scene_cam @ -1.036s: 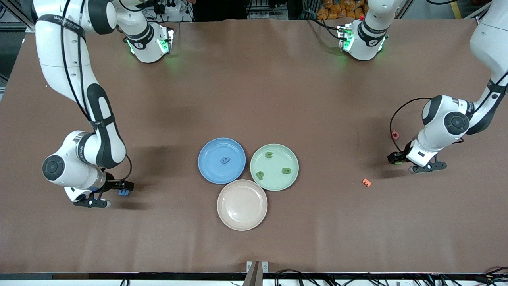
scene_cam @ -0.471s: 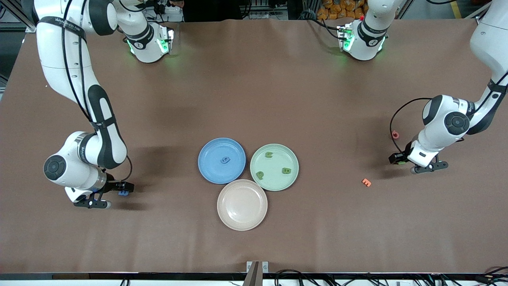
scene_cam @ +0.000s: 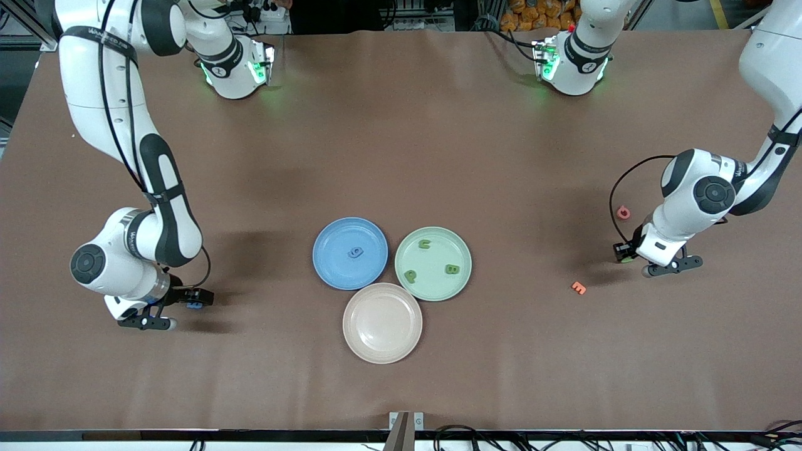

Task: Sort letters by color into matching plates
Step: 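Grasp the z with the left gripper while the right gripper lowers to the m, then carry the z over the green plate with the left gripper, then release the z onto the green plate while the right gripper grasps the m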

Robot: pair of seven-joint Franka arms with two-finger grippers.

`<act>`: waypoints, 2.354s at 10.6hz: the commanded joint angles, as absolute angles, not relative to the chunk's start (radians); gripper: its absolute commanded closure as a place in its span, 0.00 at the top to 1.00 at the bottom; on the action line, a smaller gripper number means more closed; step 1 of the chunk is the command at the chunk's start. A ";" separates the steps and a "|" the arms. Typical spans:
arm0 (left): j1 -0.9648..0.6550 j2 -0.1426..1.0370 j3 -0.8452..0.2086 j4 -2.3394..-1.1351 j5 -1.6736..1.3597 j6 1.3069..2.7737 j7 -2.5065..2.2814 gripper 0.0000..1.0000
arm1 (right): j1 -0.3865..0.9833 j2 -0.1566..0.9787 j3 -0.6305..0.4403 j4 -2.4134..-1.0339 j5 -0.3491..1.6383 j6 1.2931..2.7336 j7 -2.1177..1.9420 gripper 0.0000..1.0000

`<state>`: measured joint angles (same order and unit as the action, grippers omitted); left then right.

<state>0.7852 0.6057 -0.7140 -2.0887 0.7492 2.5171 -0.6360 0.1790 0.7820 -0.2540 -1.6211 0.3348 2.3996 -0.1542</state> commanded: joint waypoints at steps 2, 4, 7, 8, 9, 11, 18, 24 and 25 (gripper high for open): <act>0.785 0.581 -0.799 -2.069 0.750 2.450 -0.777 0.00 | 0.179 0.827 -0.250 -1.586 0.357 2.433 -0.149 0.98; 0.756 0.591 -0.848 -2.060 0.750 2.447 -0.907 0.00 | 0.181 0.827 -0.250 -1.588 0.357 2.437 -0.149 0.94; 0.576 0.594 -0.851 -1.993 0.683 2.431 -1.110 0.00 | 0.176 0.822 -0.250 -1.592 0.359 2.437 -0.150 0.90; 0.527 0.600 -0.851 -1.962 0.661 2.403 -1.147 0.00 | 0.173 0.822 -0.250 -1.595 0.359 2.437 -0.150 0.87; 0.479 0.607 -0.851 -1.933 0.655 2.382 -1.199 0.00 | 0.173 0.822 -0.250 -1.595 0.359 2.437 -0.152 0.84; 0.410 0.617 -0.850 -1.904 0.655 2.379 -1.290 0.00 | 0.175 0.821 -0.250 -1.598 0.359 2.438 -0.153 0.80; 0.051 0.680 -0.712 -1.770 0.655 2.379 -1.561 0.00 | 0.183 0.792 -0.250 -1.640 0.359 2.442 -0.161 0.79; -0.054 0.709 -0.700 -1.695 0.654 2.379 -1.643 0.55 | 0.183 0.775 -0.250 -1.657 0.357 2.441 -0.164 0.67; -0.061 0.706 -0.684 -1.694 0.657 2.379 -1.637 1.00 | 0.183 0.775 -0.250 -1.657 0.356 2.441 -0.164 0.65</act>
